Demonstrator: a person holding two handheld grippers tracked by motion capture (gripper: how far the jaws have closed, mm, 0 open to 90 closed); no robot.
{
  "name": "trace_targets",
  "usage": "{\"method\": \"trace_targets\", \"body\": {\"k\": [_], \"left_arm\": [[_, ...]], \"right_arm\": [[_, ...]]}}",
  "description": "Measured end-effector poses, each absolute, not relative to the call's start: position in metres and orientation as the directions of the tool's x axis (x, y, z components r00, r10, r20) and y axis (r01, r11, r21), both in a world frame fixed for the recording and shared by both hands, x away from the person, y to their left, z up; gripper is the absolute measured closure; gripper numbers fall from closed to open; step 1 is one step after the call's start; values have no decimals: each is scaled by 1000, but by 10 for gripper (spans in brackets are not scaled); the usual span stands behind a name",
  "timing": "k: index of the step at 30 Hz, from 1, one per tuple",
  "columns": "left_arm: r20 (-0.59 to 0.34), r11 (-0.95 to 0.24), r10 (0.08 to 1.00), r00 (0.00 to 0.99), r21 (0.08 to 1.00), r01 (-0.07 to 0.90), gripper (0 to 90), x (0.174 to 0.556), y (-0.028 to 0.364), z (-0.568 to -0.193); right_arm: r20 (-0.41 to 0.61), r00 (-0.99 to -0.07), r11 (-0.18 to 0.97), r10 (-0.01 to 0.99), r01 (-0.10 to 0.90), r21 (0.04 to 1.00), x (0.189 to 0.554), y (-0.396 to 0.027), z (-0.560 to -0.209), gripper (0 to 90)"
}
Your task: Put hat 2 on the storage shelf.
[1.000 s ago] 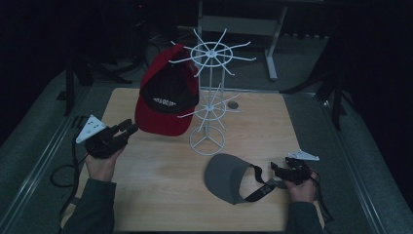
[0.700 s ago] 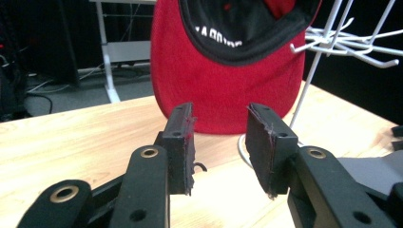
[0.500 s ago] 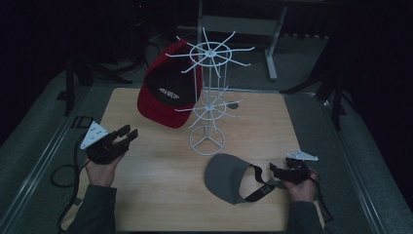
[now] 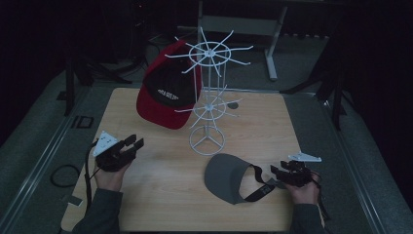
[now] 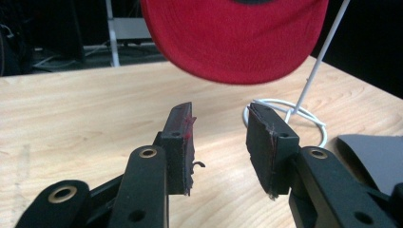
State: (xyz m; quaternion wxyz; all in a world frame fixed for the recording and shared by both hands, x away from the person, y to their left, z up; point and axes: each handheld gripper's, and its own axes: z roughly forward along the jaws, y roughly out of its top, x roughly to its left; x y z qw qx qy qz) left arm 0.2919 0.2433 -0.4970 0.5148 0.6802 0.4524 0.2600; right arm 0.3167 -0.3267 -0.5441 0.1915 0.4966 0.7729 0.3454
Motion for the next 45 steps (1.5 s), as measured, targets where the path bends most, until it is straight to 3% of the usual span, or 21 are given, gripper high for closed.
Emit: {"method": "trace_targets", "body": {"k": [12,22,24,27,30,36,45], "left_arm": [[-123,-67,884,450,922,382,611,292,241,-511],[-131,-61,883,451,920,388,609,293,241,-513],[-132,-61,883,451,919,389,609,293,241,-513],[-133,-61,882,452,919,389,609,294,241,-513],[-133,-60,883,451,919,389,607,294,241,-513],[-136,-54,885,444,920,389,607,294,242,-513],[-137,-52,887,441,919,390,607,294,242,-513]], "right_arm": [[76,-553,331,830,596,732,297,-311,-525,483],[36,-633,428,773,564,706,284,-300,-522,502],[35,-642,445,766,568,693,284,-298,-525,486],[31,-651,466,758,575,672,285,-296,-529,394],[9,-648,493,762,589,640,286,-294,-535,382],[-56,-589,491,806,614,617,291,-298,-540,485],[-84,-509,441,857,639,630,307,-306,-539,822]]}}
